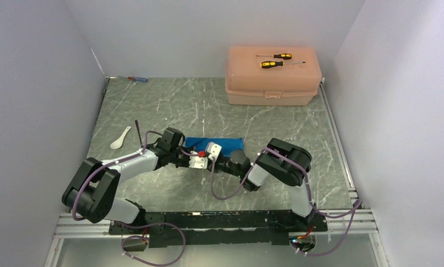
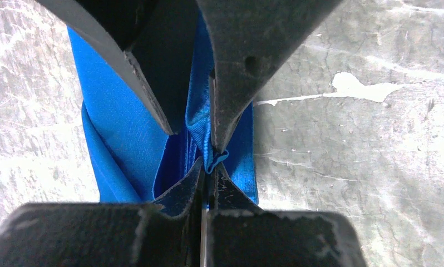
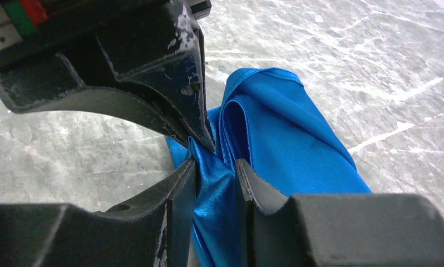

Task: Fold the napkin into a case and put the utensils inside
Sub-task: Pass from the left arm to the right

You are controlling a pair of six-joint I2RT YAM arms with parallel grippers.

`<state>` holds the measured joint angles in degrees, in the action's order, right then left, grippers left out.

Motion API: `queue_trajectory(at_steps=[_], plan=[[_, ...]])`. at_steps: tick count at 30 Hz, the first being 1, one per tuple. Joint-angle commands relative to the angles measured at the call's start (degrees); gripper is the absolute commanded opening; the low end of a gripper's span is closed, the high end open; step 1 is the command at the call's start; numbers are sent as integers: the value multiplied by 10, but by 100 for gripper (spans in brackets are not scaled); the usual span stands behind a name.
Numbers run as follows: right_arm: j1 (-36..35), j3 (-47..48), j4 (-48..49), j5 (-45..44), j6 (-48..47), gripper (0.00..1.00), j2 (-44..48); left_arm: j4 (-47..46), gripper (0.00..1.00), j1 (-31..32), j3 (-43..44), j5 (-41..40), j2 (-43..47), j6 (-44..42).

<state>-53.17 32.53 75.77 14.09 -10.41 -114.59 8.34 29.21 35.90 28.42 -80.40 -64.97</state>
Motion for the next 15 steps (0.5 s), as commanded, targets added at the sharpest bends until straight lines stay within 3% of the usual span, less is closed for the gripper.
queue_trajectory(at_steps=[1, 10, 15], plan=[[-12, -21, 28, -24, -4, 37, -7, -22, 3, -5, 26, 18, 4, 22], [-18, -6, -5, -34, -23, 42, -1, -21, 6, -6, 27, 16, 7, 30], [-17, 5, -7, -37, -11, 24, -4, 13, 49, -11, 36, 5, 22, 31]])
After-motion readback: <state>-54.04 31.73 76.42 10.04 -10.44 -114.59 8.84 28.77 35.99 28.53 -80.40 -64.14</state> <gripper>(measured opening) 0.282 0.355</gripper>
